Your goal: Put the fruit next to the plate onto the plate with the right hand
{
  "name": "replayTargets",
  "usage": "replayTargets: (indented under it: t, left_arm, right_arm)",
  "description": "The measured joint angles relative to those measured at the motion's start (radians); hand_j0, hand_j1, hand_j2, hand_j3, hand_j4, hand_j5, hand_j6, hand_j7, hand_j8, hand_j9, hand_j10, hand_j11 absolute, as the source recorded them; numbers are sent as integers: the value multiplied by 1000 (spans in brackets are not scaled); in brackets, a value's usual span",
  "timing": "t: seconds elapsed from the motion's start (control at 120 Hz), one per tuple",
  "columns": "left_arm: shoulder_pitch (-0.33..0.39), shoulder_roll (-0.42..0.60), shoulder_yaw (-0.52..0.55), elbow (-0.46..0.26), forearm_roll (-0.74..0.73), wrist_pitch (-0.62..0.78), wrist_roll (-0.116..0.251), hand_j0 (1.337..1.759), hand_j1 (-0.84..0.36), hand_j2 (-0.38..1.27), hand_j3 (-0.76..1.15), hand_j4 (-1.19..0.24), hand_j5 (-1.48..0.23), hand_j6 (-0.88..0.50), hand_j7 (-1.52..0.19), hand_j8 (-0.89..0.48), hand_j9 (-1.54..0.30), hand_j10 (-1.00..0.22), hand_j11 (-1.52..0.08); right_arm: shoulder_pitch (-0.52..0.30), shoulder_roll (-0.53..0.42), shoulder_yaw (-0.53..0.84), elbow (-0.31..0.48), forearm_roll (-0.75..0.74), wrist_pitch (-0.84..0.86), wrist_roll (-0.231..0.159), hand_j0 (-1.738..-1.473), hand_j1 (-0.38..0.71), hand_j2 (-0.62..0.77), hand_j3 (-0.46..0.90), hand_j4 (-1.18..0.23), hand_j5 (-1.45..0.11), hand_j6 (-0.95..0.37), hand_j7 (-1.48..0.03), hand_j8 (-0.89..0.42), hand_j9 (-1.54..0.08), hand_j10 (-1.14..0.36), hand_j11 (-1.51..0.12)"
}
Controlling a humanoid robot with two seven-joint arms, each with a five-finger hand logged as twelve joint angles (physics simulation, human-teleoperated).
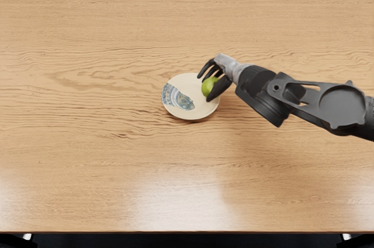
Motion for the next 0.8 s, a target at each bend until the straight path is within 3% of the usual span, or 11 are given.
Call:
replayTargets:
  t: [0.45,0.567,0.8]
  left_arm:
    - [0,0,0,0,0,0,0,1658,339,2,0,-9,-11,-9,-11,-9,-11,-9,-11]
    - [0,0,0,0,0,0,0,1658,339,2,0,-9,-11,-9,-11,-9,-11,-9,-11]
    - [0,0,0,0,0,0,0,1658,339,2,0,-9,-11,-9,-11,-9,-11,-9,-11]
  right_arm:
    - [22,75,0,-48,-1,-8,0,-1657,238,160,0,-590,-829,-575,-796,-400,-841,-527,-827]
    - [22,82,0,-50,-2,-14,1,-1658,200,64,0,-517,-710,-523,-689,-402,-717,-493,-708]
    - [28,87,0,-48,-3,-53,1,-1658,-39,-1,0,-278,-374,-281,-367,-242,-376,-271,-373]
